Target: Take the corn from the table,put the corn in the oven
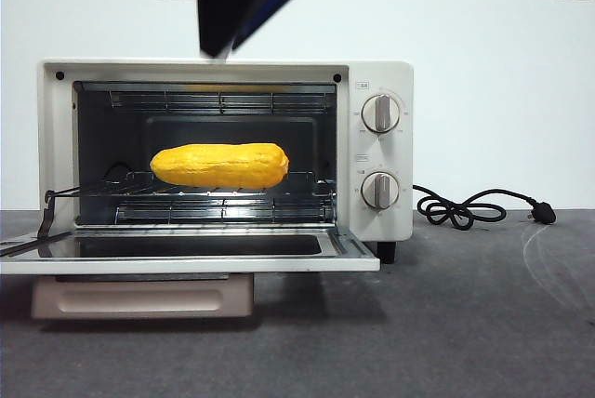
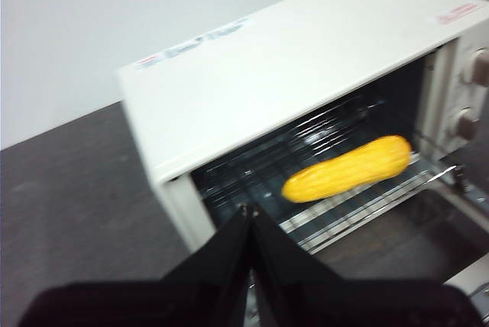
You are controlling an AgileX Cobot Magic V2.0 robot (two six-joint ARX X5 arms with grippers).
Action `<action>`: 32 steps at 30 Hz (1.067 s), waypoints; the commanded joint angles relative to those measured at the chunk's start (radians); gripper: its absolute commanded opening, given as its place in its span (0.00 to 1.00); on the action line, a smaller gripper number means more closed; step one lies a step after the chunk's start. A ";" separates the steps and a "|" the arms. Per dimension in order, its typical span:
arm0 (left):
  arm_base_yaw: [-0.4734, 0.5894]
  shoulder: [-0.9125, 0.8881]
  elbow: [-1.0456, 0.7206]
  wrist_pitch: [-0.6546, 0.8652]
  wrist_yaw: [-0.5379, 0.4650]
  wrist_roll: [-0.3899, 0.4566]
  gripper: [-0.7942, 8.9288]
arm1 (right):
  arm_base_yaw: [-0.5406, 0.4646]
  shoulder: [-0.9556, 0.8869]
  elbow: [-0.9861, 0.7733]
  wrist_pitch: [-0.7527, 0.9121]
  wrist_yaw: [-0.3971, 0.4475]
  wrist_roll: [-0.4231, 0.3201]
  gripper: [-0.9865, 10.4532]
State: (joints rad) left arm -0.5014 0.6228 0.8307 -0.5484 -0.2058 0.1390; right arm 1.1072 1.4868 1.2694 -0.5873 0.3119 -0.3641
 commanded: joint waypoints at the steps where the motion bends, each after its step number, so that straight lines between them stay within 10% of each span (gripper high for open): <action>1: 0.057 0.034 -0.004 0.021 0.094 0.013 0.07 | 0.006 -0.064 0.005 -0.041 -0.064 0.084 0.11; 15: 0.573 0.176 -0.005 -0.087 0.716 -0.047 0.07 | -0.037 -0.283 0.005 -0.235 -0.127 0.163 0.08; 32: 0.753 0.462 -0.132 -0.127 0.877 -0.058 0.07 | -0.247 -0.301 0.005 -0.349 -0.341 0.178 0.08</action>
State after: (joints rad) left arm 0.2462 1.0824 0.7032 -0.6903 0.6662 0.0849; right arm 0.8604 1.1877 1.2701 -0.9390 -0.0265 -0.1951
